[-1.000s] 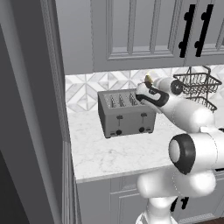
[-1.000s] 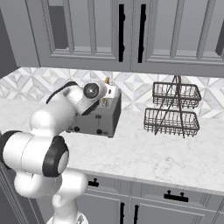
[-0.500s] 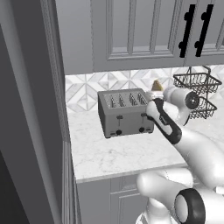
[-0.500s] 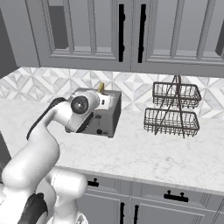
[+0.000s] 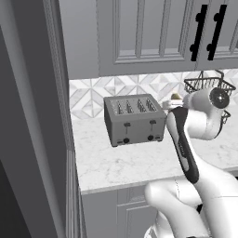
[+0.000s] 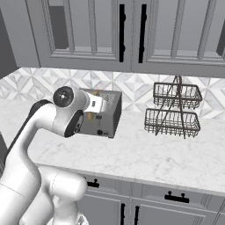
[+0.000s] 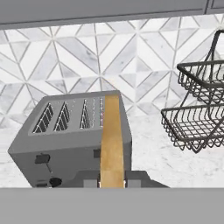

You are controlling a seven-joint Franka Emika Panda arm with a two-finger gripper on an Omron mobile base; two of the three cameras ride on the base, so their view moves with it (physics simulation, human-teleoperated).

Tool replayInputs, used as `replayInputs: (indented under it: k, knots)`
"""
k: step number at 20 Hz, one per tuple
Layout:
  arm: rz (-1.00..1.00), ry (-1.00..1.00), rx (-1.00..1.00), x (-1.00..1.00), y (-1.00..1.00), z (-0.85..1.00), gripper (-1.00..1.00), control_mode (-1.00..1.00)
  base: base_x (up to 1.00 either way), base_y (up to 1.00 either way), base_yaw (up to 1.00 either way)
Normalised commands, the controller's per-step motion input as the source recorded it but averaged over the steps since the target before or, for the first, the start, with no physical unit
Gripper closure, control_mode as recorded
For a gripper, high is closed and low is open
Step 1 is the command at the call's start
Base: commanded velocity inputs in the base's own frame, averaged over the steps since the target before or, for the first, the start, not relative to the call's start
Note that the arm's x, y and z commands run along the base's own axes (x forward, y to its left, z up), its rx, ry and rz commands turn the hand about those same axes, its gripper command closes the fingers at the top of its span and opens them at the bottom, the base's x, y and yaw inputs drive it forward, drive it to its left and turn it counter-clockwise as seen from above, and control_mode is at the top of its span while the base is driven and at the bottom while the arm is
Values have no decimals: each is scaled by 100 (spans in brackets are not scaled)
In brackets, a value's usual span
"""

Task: Start the toaster. Once the lever pops up, take the bread to the plate on the dining counter.

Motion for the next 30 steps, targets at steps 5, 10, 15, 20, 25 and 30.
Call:
replayInputs:
  k: [5, 10, 15, 20, 25, 30]
  knots:
    - [0, 27, 0, -47, 1, -6, 100, -100, 0, 0, 0]
    - [0, 23, 0, -40, 0, -23, 100, -100, 0, 0, 0]
    - [0, 8, 0, -45, 0, -23, 100, 100, -18, 0, 0]
    - [0, 0, 0, 0, 0, 0, 100, 100, -100, -10, -6]
    - [0, 0, 0, 0, 0, 0, 100, 100, -28, -81, -44]
    - [0, 0, 0, 0, 0, 0, 100, 100, 0, -74, -72]
